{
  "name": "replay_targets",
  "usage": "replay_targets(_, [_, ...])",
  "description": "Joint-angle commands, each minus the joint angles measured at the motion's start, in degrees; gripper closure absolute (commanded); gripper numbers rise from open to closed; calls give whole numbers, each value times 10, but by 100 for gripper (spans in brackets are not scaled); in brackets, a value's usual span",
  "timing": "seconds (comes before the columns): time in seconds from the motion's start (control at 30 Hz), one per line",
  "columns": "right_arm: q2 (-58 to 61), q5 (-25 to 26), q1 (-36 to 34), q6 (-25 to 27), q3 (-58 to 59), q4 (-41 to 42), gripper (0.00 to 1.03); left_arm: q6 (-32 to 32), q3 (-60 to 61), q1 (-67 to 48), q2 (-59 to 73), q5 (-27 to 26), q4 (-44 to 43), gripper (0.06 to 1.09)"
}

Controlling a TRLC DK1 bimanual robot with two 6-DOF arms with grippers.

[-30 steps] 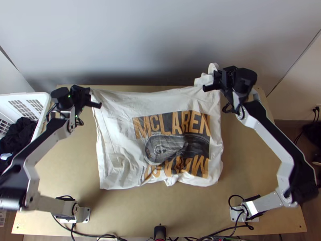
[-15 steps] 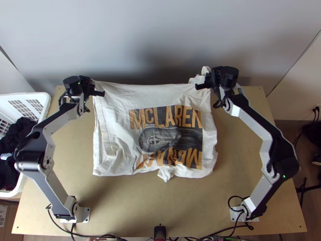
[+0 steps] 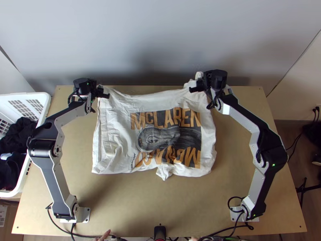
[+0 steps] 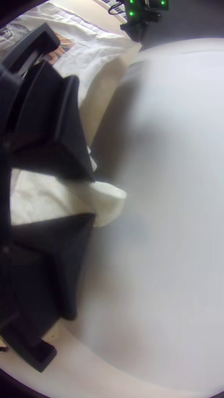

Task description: Fold the t-shirt

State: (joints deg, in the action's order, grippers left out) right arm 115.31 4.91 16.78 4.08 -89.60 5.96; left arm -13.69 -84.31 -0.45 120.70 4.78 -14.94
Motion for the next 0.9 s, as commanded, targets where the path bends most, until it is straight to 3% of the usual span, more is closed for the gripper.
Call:
replay_targets(0.0, [2, -1, 5, 1, -3, -36, 5, 12, -22, -8, -23, -6, 72, 38])
replay_targets(0.3, [-105, -15, -26, -10, 52, -88, 5, 47, 67, -10, -279, -93, 301, 28])
replay_targets(0.53, [-208, -32, -24, -37, 102, -148, 5, 34, 159, -12, -456, -124, 492, 28])
replay_targets(0.87, [-346, -44, 18, -59, 164, -259, 5, 18, 272, -46, -568, -141, 658, 28])
